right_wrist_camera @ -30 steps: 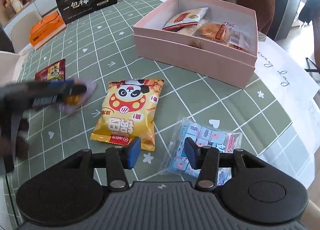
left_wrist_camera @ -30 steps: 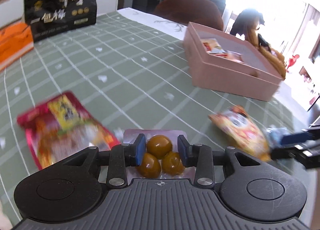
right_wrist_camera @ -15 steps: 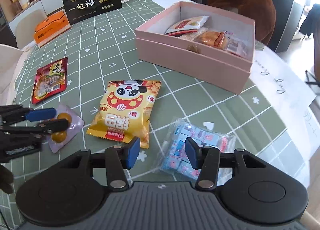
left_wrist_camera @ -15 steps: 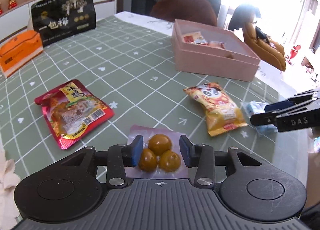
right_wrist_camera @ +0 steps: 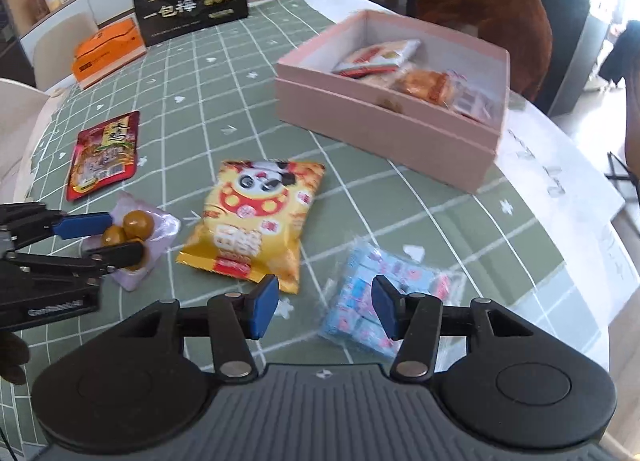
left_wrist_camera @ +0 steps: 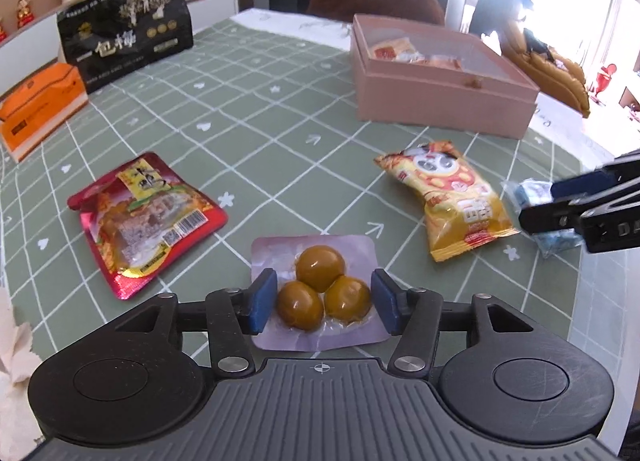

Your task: Organize snacks

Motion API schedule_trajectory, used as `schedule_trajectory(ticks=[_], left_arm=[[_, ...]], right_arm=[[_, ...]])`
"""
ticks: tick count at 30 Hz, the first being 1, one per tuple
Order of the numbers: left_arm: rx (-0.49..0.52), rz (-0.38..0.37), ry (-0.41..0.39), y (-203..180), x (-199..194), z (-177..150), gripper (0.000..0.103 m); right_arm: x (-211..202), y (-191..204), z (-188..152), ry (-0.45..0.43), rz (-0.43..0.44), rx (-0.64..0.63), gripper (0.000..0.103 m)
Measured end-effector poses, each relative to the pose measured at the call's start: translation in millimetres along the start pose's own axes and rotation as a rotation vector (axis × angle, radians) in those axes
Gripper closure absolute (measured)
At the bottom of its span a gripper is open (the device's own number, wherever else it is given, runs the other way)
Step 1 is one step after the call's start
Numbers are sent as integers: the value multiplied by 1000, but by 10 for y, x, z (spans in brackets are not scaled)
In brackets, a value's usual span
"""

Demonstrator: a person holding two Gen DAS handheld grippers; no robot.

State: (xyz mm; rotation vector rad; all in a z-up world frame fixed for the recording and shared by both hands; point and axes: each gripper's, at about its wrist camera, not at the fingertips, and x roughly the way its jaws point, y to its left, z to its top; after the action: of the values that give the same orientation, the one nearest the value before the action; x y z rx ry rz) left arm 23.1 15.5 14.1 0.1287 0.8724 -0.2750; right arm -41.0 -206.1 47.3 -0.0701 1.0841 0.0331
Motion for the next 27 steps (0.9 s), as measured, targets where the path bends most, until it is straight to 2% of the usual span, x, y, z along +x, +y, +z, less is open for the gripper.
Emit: schedule_trajectory(ticks=[7, 12, 14, 17, 18, 20, 24, 27], left_arm=[[-14, -30, 9, 46, 17, 15, 43], [-9, -33, 7, 30, 18, 6, 43], [-16, -41, 7, 39, 28, 10, 43], [-19, -52, 4, 45, 50, 25, 43], [-14, -53, 3, 36, 57, 32, 43], [-2, -48, 11, 9, 63, 46, 43], [8, -77, 28, -2, 35, 37, 43], [20, -89, 46, -39, -2, 6, 43]], right_arm=[[51, 145, 235, -33, 38, -16, 47], [361, 190, 461, 22, 44, 12, 42], [444, 219, 485, 29, 58, 9, 37], [469, 269, 489, 40, 75, -12, 37], [466, 281, 482, 44, 80, -17, 38], [450, 284, 471, 57, 94, -24, 47], [359, 229, 442, 70, 87, -25, 69], [288, 135, 375, 88, 79, -9, 72]])
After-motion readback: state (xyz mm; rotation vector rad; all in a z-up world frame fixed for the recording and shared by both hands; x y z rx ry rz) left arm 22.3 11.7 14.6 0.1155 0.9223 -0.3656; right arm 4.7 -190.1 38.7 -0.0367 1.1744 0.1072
